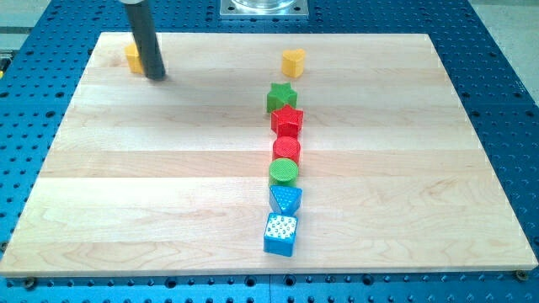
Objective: Move the triangle towards the top right of the board
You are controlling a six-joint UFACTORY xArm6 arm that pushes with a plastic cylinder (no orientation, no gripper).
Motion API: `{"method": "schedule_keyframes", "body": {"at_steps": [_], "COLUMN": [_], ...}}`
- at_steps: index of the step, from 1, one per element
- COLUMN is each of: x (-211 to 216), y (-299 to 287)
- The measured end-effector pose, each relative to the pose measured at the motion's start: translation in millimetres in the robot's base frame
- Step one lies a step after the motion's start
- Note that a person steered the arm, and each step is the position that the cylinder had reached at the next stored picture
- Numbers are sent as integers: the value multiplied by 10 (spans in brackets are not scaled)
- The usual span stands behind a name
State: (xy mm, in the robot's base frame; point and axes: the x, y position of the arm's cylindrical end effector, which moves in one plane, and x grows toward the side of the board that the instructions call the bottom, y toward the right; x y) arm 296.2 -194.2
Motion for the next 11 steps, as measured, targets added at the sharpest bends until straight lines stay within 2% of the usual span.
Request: {"method": "schedule_keyframes", "body": {"at_steps": [1,3,4,6,8,10,11], "x": [0,-432,-432,-432,-351,928,1201], "y": [-70,-111,-46,753,753,514,488]}}
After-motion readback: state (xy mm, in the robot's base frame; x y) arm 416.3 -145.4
